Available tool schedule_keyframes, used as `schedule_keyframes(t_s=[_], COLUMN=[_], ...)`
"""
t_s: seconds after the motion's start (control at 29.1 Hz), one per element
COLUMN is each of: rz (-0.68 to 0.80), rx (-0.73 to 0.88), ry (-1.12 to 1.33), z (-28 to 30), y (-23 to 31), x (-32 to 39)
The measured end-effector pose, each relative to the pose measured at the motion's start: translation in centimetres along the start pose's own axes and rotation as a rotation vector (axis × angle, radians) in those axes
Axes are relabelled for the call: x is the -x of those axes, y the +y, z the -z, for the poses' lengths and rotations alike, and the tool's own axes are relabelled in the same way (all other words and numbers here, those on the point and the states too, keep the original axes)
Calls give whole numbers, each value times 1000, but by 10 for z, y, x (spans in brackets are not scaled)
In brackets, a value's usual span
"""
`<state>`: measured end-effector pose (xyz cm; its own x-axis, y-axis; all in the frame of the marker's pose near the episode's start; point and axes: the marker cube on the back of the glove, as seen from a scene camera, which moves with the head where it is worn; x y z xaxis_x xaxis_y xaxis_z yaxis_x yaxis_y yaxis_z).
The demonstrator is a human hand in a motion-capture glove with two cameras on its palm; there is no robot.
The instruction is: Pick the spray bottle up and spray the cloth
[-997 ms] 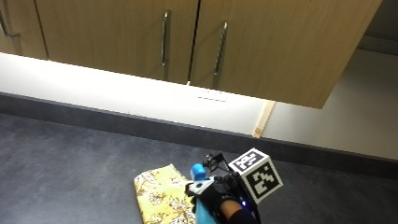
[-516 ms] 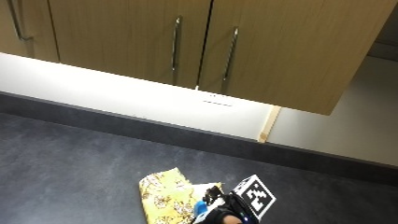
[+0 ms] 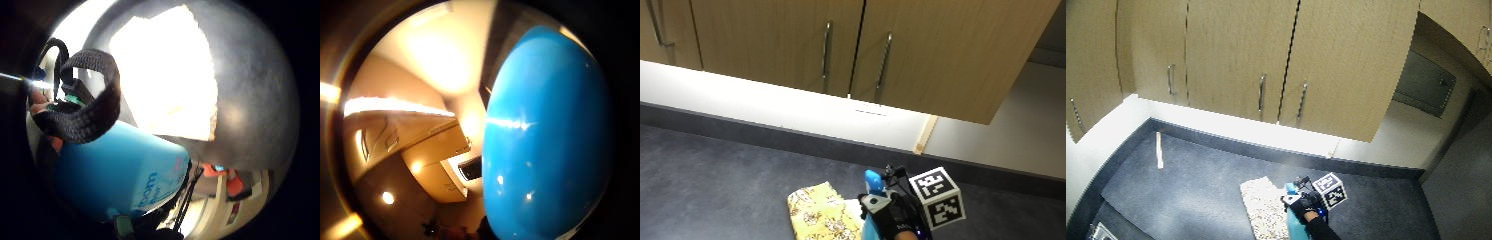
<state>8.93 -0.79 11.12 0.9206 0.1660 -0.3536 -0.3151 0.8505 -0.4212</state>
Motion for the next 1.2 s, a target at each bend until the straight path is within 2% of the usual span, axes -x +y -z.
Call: schedule_keyframes(t_s=[0.1,0.21,0.41,0.69,1.0,1.2], rz=[197,329,394,413,468,588], rx=[-120,-202,-317,-275,-147,-73], ry=[-85,-199,-315,-344,-369,-357], z=[7,10,13,-1,-67,-103], y=[6,11,21,36,32,13], x=[15,21,26,55,111,124])
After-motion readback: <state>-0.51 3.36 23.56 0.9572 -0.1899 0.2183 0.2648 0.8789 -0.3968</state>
